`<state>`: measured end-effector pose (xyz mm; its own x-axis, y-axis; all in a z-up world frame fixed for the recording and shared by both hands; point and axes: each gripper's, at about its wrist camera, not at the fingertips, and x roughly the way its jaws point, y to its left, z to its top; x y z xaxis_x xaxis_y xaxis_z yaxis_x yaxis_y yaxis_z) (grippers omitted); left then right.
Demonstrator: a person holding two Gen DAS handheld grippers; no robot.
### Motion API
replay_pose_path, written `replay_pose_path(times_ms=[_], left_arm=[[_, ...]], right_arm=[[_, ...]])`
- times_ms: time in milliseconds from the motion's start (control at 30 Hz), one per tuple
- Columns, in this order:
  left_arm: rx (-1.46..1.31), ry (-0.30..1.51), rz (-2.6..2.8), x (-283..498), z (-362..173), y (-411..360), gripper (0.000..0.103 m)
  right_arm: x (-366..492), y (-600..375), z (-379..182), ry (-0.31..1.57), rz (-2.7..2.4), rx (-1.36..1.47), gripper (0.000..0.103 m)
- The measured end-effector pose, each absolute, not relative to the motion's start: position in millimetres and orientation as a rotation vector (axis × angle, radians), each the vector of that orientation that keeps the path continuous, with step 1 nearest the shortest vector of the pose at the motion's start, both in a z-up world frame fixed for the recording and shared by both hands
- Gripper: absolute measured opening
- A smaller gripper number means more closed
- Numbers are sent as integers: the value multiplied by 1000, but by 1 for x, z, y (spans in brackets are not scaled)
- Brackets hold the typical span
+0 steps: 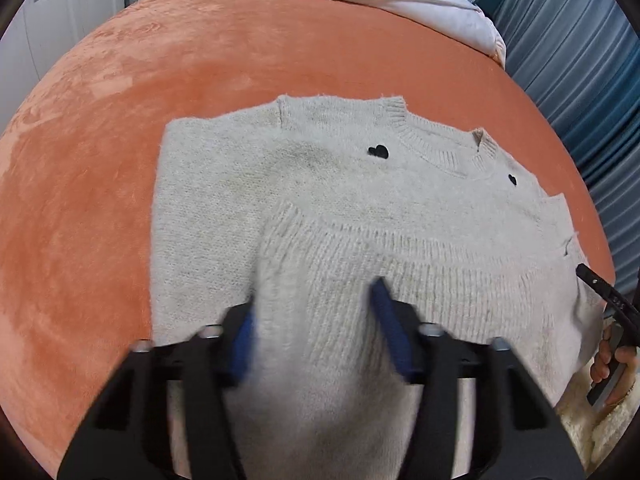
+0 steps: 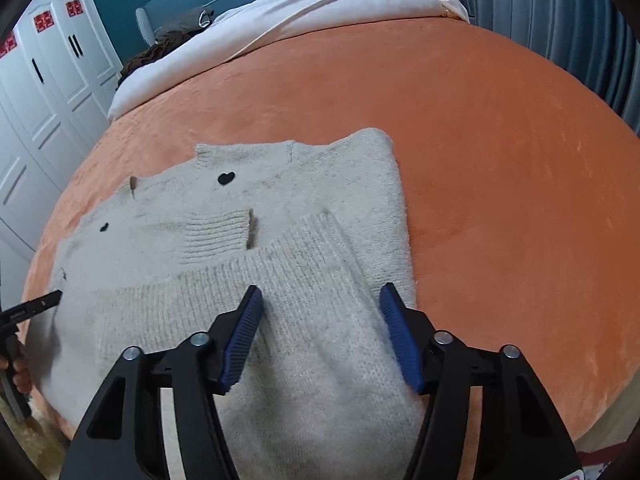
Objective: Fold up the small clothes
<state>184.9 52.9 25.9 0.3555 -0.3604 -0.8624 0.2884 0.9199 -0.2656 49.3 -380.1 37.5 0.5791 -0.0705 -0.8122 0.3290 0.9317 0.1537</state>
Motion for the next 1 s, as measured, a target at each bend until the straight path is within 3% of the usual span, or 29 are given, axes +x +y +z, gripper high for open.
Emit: replay_pose_path(times_ms=[33, 67, 100, 233, 400, 600, 700, 833, 1000], left_arm=[[-92, 1145, -432, 185, 26, 56, 13], [-126, 1145, -443, 182, 30, 60, 12], [-142, 1125, -449, 178, 35, 63, 12], [-150, 1042, -462, 155, 70, 69, 11], [-156, 855, -502, 130, 153, 79, 11], [-223, 679, -479, 161, 229, 97, 11], [-204, 760, -441, 201, 199, 83, 11], [-200, 999, -380, 252, 111, 68, 11], [-164, 1074, -313, 272, 40, 59, 12]], right_arm=[[49, -378, 38, 935, -250, 278, 30], [47, -377, 39, 941, -266, 255, 13], [45, -377, 41, 940, -261, 261, 10], [20, -377, 69, 852, -192, 356, 8], [-7, -385, 157, 617, -115, 430, 7], [1, -420, 227, 356, -109, 529, 7], [50, -425, 195, 467, -146, 493, 7], [111, -435, 102, 718, -194, 526, 7], [139, -440, 50, 799, -252, 541, 7]])
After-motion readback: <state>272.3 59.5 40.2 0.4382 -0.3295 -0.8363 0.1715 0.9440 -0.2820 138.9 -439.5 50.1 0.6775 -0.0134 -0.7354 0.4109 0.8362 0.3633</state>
